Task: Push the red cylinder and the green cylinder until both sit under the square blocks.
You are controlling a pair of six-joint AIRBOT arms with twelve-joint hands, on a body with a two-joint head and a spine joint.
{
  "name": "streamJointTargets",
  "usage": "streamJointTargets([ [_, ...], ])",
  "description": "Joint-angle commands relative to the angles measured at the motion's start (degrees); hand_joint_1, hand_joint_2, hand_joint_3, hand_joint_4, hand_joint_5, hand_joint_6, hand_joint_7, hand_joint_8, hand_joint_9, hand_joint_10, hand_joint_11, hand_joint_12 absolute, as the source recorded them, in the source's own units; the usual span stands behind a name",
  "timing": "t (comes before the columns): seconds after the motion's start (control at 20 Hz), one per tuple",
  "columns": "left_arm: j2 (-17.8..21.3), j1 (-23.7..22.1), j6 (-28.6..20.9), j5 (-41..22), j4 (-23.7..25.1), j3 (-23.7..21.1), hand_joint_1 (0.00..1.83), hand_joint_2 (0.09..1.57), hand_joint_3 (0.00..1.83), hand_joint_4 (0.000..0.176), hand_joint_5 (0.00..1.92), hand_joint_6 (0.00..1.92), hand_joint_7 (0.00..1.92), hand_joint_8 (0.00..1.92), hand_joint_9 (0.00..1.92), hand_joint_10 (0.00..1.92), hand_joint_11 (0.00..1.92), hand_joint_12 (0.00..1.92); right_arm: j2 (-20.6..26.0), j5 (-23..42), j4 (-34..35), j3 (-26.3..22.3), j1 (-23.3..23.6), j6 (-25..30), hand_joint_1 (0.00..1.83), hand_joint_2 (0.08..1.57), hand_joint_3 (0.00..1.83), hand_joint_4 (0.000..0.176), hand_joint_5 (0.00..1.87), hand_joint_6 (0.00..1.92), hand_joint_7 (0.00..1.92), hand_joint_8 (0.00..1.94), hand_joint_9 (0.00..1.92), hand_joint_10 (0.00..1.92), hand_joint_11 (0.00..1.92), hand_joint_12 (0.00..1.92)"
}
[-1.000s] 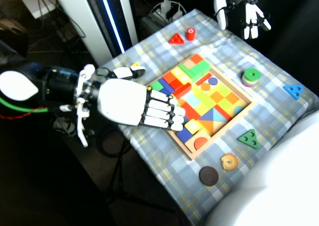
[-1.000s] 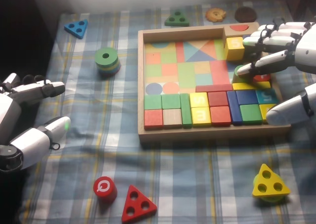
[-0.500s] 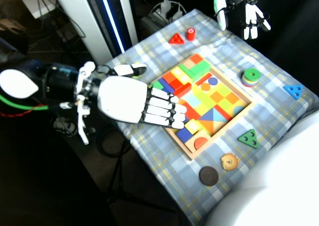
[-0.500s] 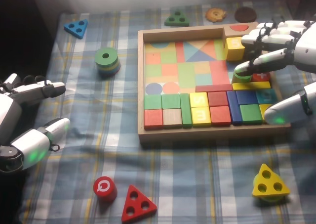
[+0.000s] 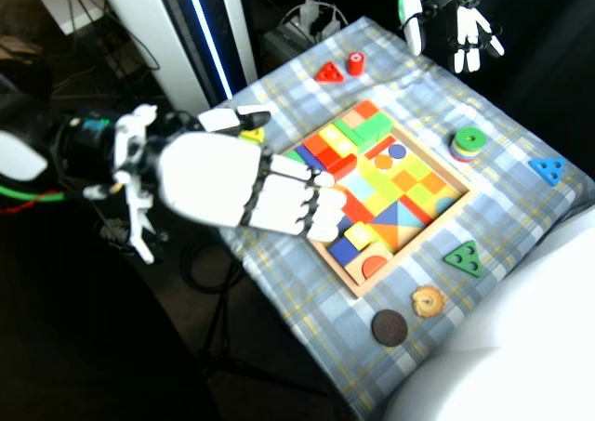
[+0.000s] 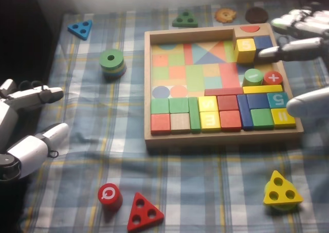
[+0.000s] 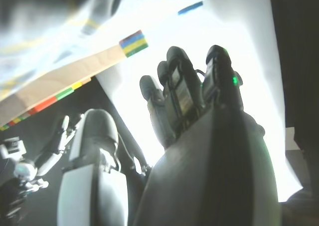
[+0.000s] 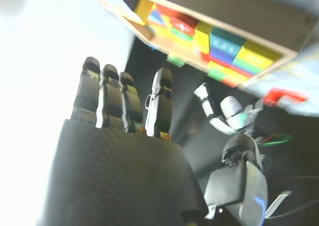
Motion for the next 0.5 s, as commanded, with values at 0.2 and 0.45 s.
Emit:
streamJointTargets([
  [0.2, 0.0, 0.7, -0.3, -9.4, 0.0, -0.5, 0.84, 1.26, 0.0, 0.0, 0.68, 0.01, 0.49, 0.0, 0.44, 0.0, 0.0, 0.0, 2.1, 26.1, 19.7, -7.7, -10.6, -17.1, 0.0, 0.96, 0.02, 0.099, 0.32, 0.0, 0.3, 0.0, 0.19, 0.0, 0.13, 0.05],
  [0.45, -0.1, 1.5, -0.3, -13.6, -2.4, -1.6, 0.89, 1.23, 0.0, 0.0, 0.67, 0.0, 0.5, 0.0, 0.43, 0.0, 0.0, 0.0, 1.0, 40.2, 29.7, -9.6, -21.2, -16.9, 0.0, 1.07, 0.02, 0.073, 0.35, 0.01, 0.31, 0.01, 0.22, 0.01, 0.16, 0.05],
])
